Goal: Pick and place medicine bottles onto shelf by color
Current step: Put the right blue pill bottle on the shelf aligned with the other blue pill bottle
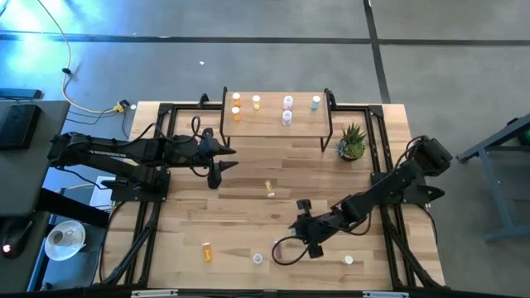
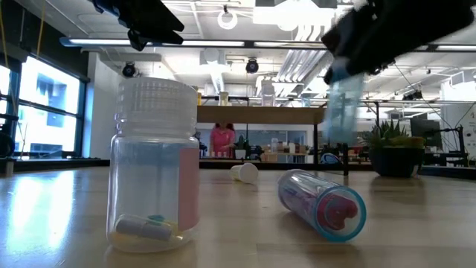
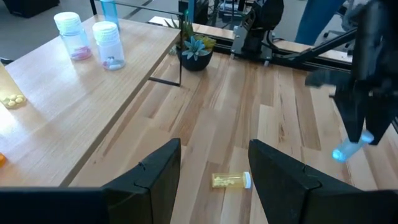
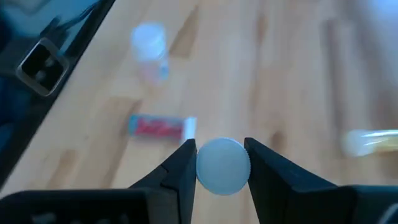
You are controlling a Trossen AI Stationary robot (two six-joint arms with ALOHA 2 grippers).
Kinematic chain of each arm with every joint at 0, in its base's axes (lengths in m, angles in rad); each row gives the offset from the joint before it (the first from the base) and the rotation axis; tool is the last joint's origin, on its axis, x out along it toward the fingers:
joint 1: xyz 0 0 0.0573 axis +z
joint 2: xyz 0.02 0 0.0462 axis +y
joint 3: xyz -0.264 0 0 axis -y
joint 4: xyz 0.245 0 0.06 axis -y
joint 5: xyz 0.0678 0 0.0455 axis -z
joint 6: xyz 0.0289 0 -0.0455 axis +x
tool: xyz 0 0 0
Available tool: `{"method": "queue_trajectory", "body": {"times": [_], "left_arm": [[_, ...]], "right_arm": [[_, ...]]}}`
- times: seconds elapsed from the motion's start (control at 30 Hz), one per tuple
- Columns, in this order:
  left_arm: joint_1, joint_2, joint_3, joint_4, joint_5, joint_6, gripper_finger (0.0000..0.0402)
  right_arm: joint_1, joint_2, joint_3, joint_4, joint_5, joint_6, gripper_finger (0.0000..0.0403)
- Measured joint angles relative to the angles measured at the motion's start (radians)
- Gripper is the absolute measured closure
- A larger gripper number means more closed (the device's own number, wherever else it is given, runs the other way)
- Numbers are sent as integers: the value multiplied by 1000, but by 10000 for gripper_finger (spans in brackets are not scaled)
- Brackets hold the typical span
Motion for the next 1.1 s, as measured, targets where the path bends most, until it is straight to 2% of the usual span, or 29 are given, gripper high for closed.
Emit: {"method": "queue_trajectory", "body": {"times": [0.33,0.5,0.67,0.83,0.93,1.1], "left_arm": [[0,0,0,-4,3,0,222],[0,0,0,-4,4,0,222],[0,0,0,-4,3,1,222],[0,0,0,-4,3,1,222],[0,0,0,-4,3,1,222],[0,0,0,-4,3,1,222]], "right_arm": [[-59,-195,0,-1,417,-263,293],[-133,-318,0,2,548,-360,293],[-248,-440,0,12,558,-434,293],[-399,-547,0,6,555,-432,293],[-493,-596,0,-11,521,-399,293],[-656,-634,0,-81,402,-288,293]]}}
